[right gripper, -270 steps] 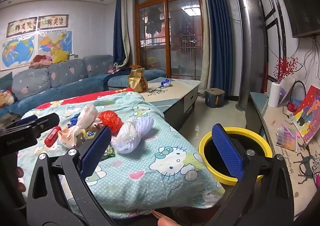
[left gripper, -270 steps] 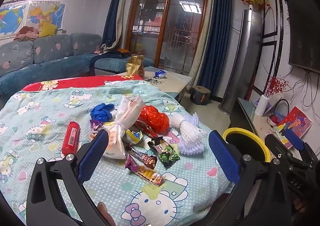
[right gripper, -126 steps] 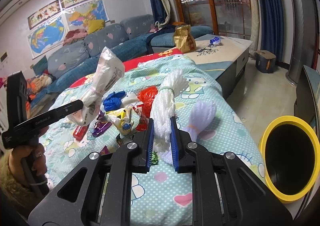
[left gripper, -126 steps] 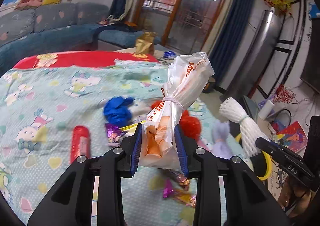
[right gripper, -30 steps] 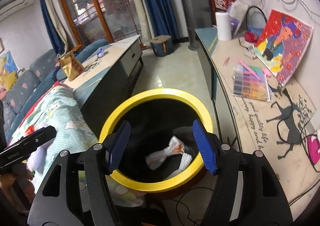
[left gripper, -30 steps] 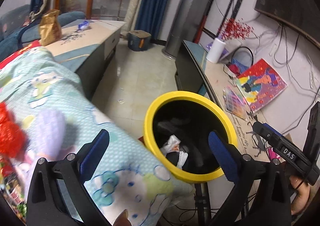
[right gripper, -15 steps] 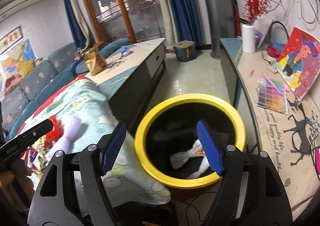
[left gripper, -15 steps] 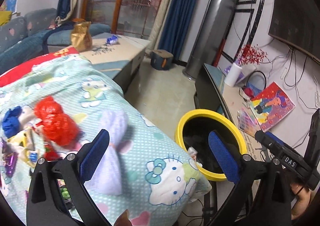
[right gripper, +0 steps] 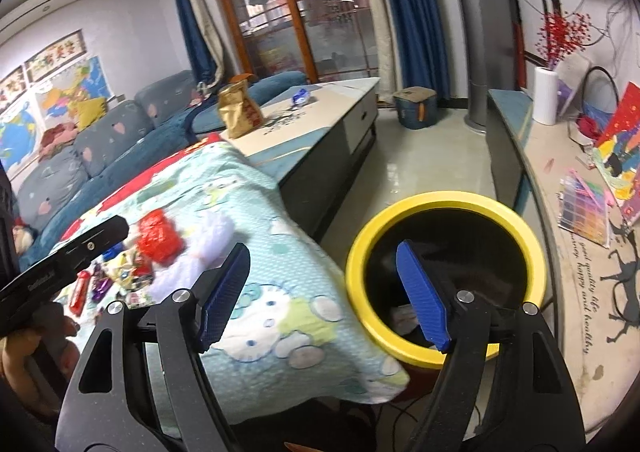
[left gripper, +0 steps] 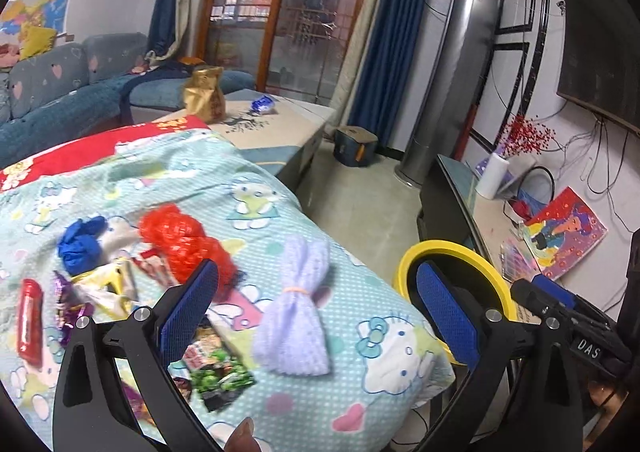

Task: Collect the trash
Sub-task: 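Move both tools back over the bed, then grasp the purple snack wrapper with the left gripper while the right grasps the lavender foam net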

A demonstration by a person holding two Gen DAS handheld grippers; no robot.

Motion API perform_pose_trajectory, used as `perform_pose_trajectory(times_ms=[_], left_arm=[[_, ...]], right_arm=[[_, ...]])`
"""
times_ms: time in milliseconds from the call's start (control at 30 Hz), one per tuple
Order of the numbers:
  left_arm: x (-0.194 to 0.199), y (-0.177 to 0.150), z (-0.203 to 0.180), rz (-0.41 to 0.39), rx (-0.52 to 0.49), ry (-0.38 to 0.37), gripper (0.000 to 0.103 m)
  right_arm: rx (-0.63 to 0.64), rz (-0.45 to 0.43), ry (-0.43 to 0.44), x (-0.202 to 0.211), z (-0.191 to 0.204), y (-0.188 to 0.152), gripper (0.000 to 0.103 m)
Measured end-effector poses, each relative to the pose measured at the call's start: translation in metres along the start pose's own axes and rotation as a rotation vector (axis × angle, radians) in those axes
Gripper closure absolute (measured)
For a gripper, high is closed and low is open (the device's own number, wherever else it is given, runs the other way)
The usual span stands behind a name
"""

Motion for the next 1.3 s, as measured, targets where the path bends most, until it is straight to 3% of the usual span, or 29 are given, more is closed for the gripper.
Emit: perform_pose_trajectory(times_ms=[267,833,1100,1300], left_arm=[[0.018,0.004,0.040,-0.044,0.027,0.073,0.006],[0.041,0.001,0.142,-0.063,0.153,0.240,0.006],[0.044,-0.018,0.189,-0.007,0.196,0.324,0.006],[0.035,-0.039,0.207,0.065,0.206,0.342,0.006]], right_arm=[[0.048,0.025,0.067,-0.011,0.042,-0.006,0.035],[0.186,0.107,0.229,-0.043,0.144,-0.022,0.034],[0.224,0.148,0.272,-0.059,0.177,-0.030,0.034],[0.194,0.183,0.226,-0.082,0.172,-0.035,0.034]])
Point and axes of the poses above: each gripper's, at about its wrist camera, not at the fingertips, and x roughly against the way its jaws point, z to its left, y to its top, the point moved 9 cm from there along -x, roughly the way its jaws point, and after that the axes turned 5 degrees about y, right-handed, at the moved point
